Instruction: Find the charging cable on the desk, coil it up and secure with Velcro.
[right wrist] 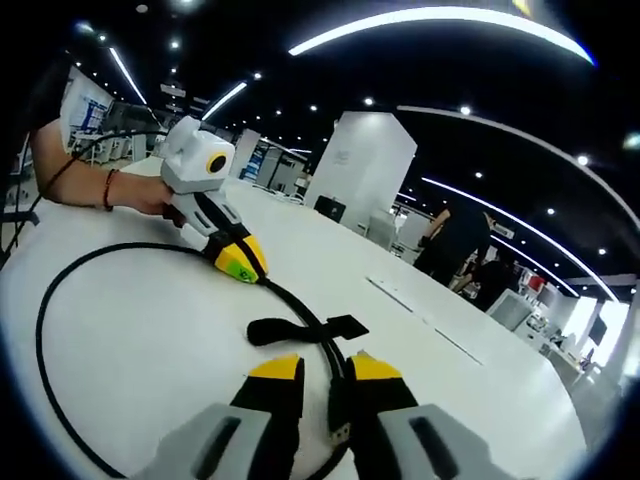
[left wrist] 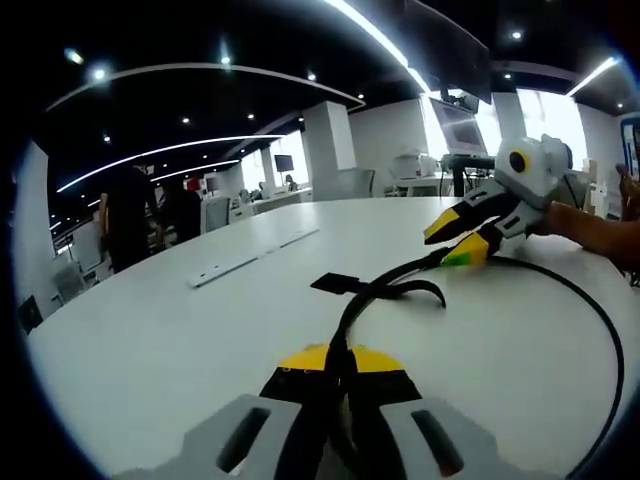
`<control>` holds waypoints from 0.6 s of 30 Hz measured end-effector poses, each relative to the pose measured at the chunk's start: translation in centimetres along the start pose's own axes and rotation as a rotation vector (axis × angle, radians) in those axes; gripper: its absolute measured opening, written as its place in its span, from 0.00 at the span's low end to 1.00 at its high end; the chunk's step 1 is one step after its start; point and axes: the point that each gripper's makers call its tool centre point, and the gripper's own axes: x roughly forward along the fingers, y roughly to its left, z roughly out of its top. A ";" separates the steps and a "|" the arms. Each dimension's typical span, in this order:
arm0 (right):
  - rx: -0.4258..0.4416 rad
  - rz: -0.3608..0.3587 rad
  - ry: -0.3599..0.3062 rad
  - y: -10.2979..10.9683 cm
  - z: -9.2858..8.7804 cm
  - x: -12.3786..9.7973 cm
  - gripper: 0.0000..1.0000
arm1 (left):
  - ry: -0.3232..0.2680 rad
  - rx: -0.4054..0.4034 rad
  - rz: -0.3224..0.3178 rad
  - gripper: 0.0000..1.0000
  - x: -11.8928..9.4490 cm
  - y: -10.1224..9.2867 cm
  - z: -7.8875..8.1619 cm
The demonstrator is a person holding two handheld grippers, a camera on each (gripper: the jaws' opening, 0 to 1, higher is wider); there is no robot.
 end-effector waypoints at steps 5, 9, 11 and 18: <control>-0.011 0.025 0.012 0.5 -0.3 0.4 0.17 | 0.002 0.003 0.000 0.07 0.0 0.0 0.0; -0.041 0.035 0.023 0.7 -0.6 0.7 0.17 | 0.002 0.006 -0.001 0.07 0.0 0.0 0.0; -0.040 0.040 0.021 0.7 -0.5 0.8 0.17 | 0.003 0.008 -0.002 0.07 0.0 0.0 0.0; -0.053 0.049 0.007 0.8 0.1 1.4 0.17 | 0.003 0.011 -0.002 0.07 -0.1 -0.1 0.1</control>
